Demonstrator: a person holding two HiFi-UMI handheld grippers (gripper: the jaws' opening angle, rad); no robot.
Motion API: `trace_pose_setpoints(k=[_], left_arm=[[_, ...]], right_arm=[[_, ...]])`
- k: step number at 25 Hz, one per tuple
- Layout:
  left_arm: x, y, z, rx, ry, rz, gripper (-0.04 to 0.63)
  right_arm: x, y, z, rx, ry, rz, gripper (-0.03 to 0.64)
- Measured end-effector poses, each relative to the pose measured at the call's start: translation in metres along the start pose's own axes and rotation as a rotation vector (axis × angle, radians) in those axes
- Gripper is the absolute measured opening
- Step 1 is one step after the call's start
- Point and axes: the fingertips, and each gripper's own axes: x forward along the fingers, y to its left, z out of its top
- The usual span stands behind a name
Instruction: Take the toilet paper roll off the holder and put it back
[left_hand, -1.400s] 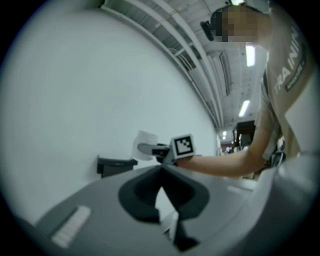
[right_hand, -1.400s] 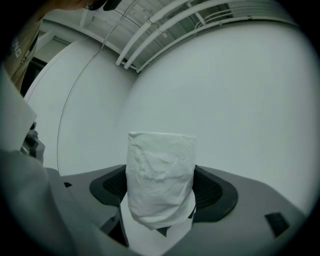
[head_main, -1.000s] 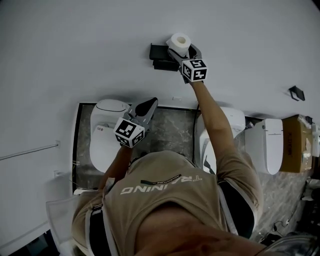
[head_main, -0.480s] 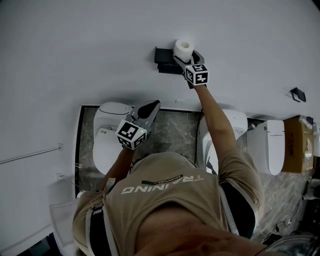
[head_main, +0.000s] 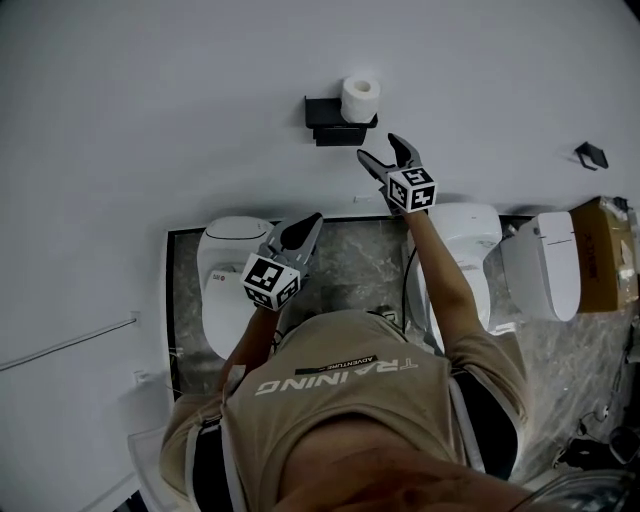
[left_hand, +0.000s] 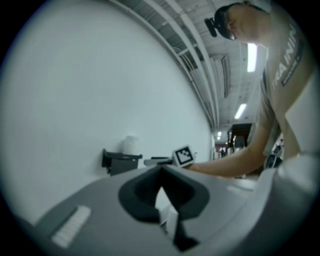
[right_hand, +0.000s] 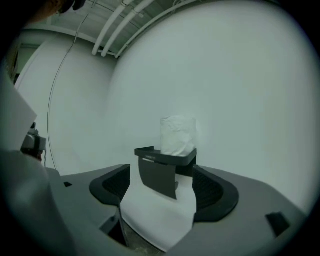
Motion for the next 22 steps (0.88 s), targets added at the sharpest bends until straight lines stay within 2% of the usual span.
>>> trace_pose_setpoints(k=[7,9,10,11,12,18,22], left_arm=[[-0.023,-0.007,-0.022,0.011,0.025,-0.048,0.0],[-0.028,-0.009,-0.029,0.004,0.035,-0.055,0.0],[-0.03,-0.011,-0.031,-0.007,0.036,-0.059,0.0],[-0.031,-0.015,-0.031,-0.016,0.035,-0.062,0.0],[-0.032,-0.02,-0.031,-0.02,0.032,-0.065,0.0],[-0.046,-0.063,-0.029,0.0,0.023,-0.043,0.0],[-0.054,-0.1,-0.034,0.021,0.03,0.005,0.0]], right_arm=[[-0.091,0.076,-0.038,0.033,-0.051,0.042,0.36],[-0.113,0.092,-0.047,0.011,-0.047,0.01,0.351],[-0.126,0.097,-0.051,-0.006,-0.042,-0.021,0.284],[-0.139,0.1,-0.052,-0.017,-0.045,-0.049,0.084],[-0.152,0.104,-0.052,-0.019,-0.054,-0.061,0.015],[-0.206,0.14,-0.046,-0.025,-0.091,0.045,0.014],[-0.242,0.152,-0.045,0.006,-0.139,0.098,0.014]])
